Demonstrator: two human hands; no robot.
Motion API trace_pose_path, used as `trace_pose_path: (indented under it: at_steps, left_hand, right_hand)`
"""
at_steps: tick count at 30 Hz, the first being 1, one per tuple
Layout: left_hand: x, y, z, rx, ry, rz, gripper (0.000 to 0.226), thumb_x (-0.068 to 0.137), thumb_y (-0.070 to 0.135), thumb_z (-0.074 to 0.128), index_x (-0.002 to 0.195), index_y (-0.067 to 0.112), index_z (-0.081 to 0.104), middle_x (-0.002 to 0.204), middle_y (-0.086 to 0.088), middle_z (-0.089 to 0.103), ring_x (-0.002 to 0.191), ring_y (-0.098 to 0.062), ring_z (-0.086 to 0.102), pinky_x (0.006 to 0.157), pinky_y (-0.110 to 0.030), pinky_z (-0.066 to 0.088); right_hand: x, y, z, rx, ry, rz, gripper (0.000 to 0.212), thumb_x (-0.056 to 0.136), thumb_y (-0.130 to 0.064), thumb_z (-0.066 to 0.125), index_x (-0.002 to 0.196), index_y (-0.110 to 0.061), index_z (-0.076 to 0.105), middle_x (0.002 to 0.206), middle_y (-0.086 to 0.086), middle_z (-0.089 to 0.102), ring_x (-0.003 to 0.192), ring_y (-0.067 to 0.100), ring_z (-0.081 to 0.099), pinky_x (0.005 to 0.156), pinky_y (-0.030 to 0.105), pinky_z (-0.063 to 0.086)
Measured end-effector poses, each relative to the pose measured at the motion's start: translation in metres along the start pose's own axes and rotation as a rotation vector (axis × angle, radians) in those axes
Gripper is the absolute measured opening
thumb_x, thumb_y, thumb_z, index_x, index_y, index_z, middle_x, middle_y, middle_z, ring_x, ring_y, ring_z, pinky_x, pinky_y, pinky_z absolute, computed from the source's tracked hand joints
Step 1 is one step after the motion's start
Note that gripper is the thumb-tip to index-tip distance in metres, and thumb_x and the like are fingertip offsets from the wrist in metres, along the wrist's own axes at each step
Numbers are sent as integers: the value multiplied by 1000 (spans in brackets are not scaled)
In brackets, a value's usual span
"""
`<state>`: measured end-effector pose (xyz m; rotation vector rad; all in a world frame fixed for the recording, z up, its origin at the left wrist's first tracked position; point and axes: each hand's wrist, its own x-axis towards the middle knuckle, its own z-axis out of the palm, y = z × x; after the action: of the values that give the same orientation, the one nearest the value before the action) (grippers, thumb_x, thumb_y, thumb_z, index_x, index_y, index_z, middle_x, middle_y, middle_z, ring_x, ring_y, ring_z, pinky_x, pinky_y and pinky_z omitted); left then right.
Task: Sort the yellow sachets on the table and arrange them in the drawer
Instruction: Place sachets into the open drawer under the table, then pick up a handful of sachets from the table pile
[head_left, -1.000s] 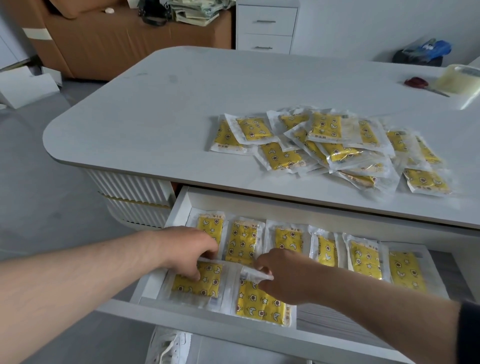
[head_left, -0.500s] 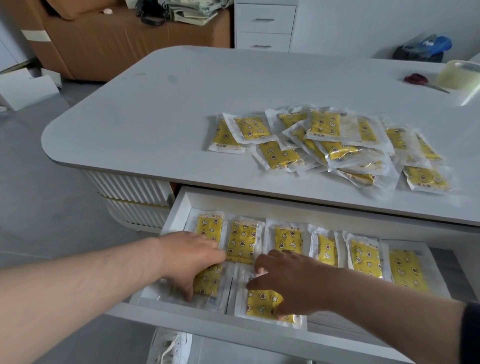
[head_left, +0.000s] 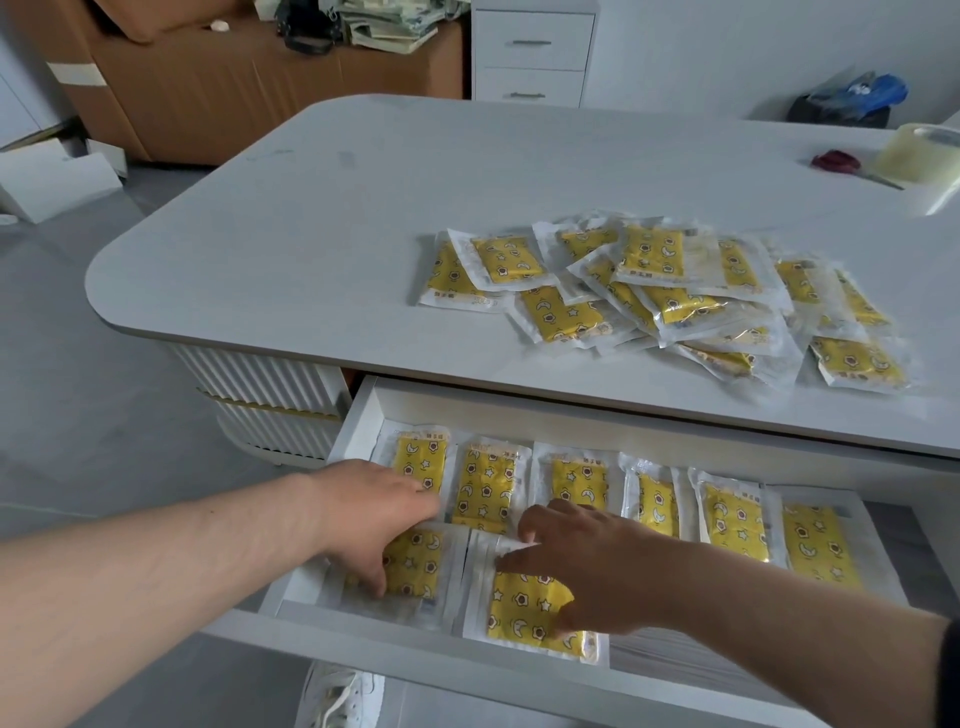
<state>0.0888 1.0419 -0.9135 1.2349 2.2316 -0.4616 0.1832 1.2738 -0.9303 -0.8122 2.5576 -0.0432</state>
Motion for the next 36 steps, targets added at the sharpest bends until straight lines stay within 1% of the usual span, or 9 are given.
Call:
trace_pose_path:
  at_steps: [6,10,13,17,22,24,26,30,36]
  left_hand:
    - [1,5,-3,66,-23,15,68,70,52,77,119,20,43,115,1,53,99,-17,49,88,-35,46]
    - [-13,10,-26,-21,-34,-70,61,71,55,72,114,20,46,117,1,53,102,-20,51,84,-35,42]
    - [-28,18,-62,-182,99,-153,41,72,60,64,89,28,46,99,8,54,83,-16,49,69,-33,40]
    - [-36,26,-116,-575,290,-215,38,64,65,56,73,29,46,78,12,51,66,-8,44,61,-26,36]
    - [-21,10,-171,-932,507,-236,27,83,46,64,75,22,54,73,6,55,63,-11,51,59,-24,41]
    - [-8,-9,-180,-1010,623,-334,28,85,40,65,73,18,54,66,2,55,57,-14,51,55,-24,40]
    - [6,-31,-186,-1026,725,-486,29,82,39,66,68,16,55,56,3,53,48,-14,50,51,-22,36]
    - [35,-62,-181,-947,863,-767,39,76,51,62,68,14,51,65,-1,53,61,-22,54,52,-25,33]
    - [65,-71,-174,-811,793,-870,59,65,74,61,78,17,56,75,0,62,73,-24,63,57,-26,41]
  right_hand:
    - [-5,-4,-7,27,-40,5,70,88,-46,62,147,-47,23,153,-2,24,138,24,26,113,46,28]
    - [-27,-8,-50,225,-6,118,60,87,-52,60,141,-44,36,146,-12,39,136,13,35,112,41,33]
    - [-55,-10,-103,428,117,224,37,83,-51,63,118,-37,62,113,-20,63,108,3,60,97,30,49]
    - [-91,-3,-164,619,296,325,14,84,-41,64,89,-30,71,89,-15,71,84,-2,66,82,20,55]
    - [-113,51,-195,887,570,510,13,85,-28,66,85,-18,74,81,1,72,70,11,62,79,37,56]
    - [-111,74,-199,1062,711,582,13,89,-20,65,90,-10,73,85,8,72,70,15,62,76,34,57]
    - [-102,91,-200,1095,831,658,11,89,-19,66,91,-10,72,91,12,73,71,16,62,74,31,57]
    - [-73,111,-189,1067,951,720,7,86,-25,68,86,-20,73,87,8,72,72,18,63,77,37,58]
    - [-56,125,-180,937,998,799,12,84,-36,68,81,-25,72,76,-2,70,73,19,64,77,42,56]
